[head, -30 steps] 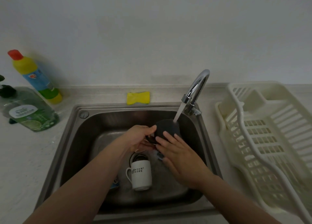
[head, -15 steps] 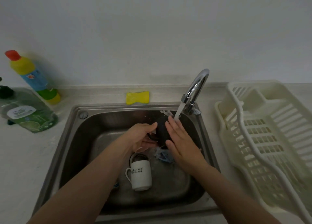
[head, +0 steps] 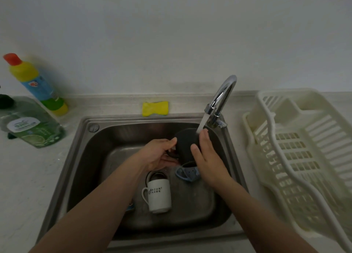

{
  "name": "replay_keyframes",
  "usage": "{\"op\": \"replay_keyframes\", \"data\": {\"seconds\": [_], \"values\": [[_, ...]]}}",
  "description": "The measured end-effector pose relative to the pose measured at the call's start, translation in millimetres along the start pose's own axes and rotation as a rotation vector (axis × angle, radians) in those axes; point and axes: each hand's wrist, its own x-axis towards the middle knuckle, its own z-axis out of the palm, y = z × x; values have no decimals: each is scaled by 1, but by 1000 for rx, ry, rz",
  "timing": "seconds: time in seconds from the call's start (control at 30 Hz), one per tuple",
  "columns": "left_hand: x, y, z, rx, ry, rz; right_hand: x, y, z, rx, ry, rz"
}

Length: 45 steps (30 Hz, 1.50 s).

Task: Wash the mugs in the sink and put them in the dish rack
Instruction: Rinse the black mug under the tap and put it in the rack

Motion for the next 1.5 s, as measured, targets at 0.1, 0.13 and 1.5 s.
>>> {"op": "replay_keyframes", "data": {"seconds": [0.1, 0.13, 1.5], "values": [[-1, 0, -3, -25, 15, 18, -11, -7, 0, -60, -72, -2], [-1, 0, -5, -21, 8, 13, -17, -8, 2, -84, -93, 11], [26, -37, -26, 856, 175, 387, 130, 103, -62, -316, 394, 388]]}}
